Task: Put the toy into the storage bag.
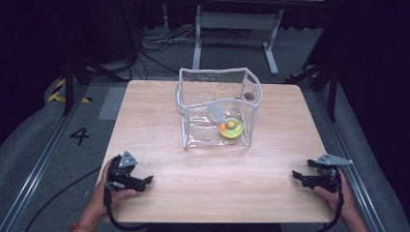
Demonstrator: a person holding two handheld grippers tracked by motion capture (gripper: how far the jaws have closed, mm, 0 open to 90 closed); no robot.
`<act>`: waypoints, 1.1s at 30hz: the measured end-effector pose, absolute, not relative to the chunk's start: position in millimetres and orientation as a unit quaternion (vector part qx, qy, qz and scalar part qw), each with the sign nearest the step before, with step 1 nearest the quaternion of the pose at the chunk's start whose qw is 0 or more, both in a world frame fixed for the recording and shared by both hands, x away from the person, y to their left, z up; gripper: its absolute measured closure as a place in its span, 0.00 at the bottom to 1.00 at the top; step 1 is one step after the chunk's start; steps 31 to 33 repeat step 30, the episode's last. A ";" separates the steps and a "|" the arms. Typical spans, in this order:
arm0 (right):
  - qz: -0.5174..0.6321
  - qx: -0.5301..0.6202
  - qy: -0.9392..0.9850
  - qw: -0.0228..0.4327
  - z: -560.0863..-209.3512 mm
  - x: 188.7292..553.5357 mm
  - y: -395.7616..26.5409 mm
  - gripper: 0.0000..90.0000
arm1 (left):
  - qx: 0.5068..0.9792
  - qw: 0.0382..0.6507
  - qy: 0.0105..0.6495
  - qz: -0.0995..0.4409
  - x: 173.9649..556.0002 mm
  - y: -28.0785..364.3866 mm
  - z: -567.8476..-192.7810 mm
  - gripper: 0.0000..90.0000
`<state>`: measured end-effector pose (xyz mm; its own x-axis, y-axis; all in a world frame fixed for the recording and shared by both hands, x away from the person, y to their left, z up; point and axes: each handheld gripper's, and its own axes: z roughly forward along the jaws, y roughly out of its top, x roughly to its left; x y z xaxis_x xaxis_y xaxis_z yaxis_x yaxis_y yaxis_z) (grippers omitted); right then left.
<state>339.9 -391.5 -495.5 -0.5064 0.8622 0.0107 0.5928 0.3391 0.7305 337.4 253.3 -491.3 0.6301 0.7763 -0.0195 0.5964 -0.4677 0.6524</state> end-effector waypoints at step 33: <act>0.347 0.463 0.792 0.196 -495.5 339.0 -390.6 0.18 | 0.840 0.319 0.415 0.145 337.8 251.4 -491.6 0.00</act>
